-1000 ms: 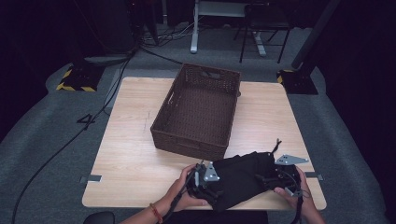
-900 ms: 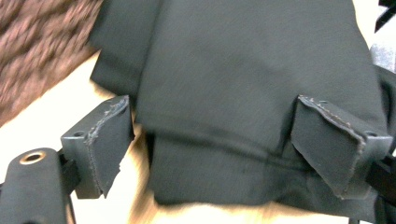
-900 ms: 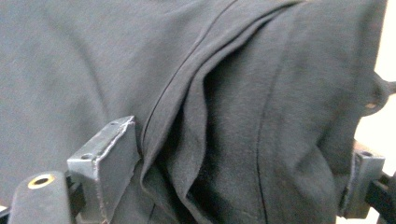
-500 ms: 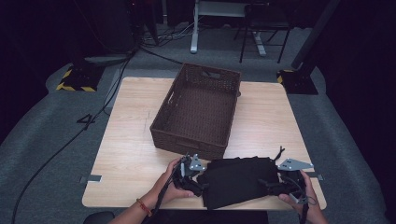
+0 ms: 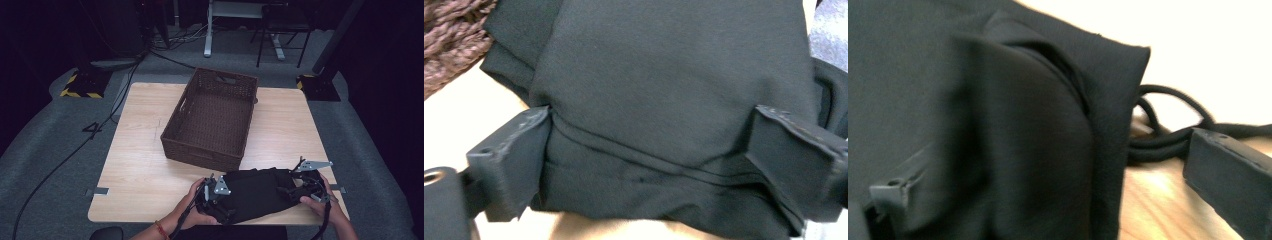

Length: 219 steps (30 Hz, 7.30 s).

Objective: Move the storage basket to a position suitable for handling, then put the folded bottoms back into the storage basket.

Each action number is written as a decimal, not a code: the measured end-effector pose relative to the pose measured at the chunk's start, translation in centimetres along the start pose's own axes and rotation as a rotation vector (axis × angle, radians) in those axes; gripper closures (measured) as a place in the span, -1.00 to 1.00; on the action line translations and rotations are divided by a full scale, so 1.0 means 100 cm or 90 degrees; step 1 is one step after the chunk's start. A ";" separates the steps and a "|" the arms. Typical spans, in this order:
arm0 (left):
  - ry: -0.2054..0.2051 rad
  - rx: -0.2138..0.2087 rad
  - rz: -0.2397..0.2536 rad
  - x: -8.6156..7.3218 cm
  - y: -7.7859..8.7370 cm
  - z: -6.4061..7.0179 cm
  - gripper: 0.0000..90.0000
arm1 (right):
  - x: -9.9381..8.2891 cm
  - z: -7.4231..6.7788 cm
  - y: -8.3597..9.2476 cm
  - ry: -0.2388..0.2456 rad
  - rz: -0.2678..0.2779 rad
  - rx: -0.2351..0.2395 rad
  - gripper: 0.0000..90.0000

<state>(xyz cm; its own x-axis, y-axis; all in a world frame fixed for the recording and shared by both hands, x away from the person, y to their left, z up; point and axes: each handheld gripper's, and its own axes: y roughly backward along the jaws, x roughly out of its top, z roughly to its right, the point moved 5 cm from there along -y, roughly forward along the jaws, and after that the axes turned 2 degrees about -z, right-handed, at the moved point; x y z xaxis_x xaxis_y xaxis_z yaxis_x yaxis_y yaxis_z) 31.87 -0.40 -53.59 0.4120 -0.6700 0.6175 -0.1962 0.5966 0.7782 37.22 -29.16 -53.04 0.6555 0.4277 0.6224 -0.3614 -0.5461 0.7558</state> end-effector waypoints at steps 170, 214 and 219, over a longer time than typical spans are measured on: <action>-0.177 0.134 0.224 0.129 0.156 -0.078 0.59 | 0.177 -0.069 0.091 0.178 0.211 -0.088 0.39; -0.034 0.255 0.169 0.062 0.175 -0.178 0.59 | 0.257 -0.092 -0.042 0.174 0.134 -0.067 0.39; -0.020 0.262 0.158 0.056 0.170 -0.186 0.59 | 0.259 -0.091 -0.059 0.171 0.113 -0.064 0.39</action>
<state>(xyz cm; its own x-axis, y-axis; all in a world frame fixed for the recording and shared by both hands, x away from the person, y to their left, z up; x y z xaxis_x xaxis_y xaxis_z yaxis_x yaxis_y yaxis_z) 47.38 14.21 -39.04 0.2831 -0.5462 0.7884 -0.6236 0.5196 0.5840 50.26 -8.28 -39.50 0.3834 0.5140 0.7673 -0.5261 -0.5613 0.6389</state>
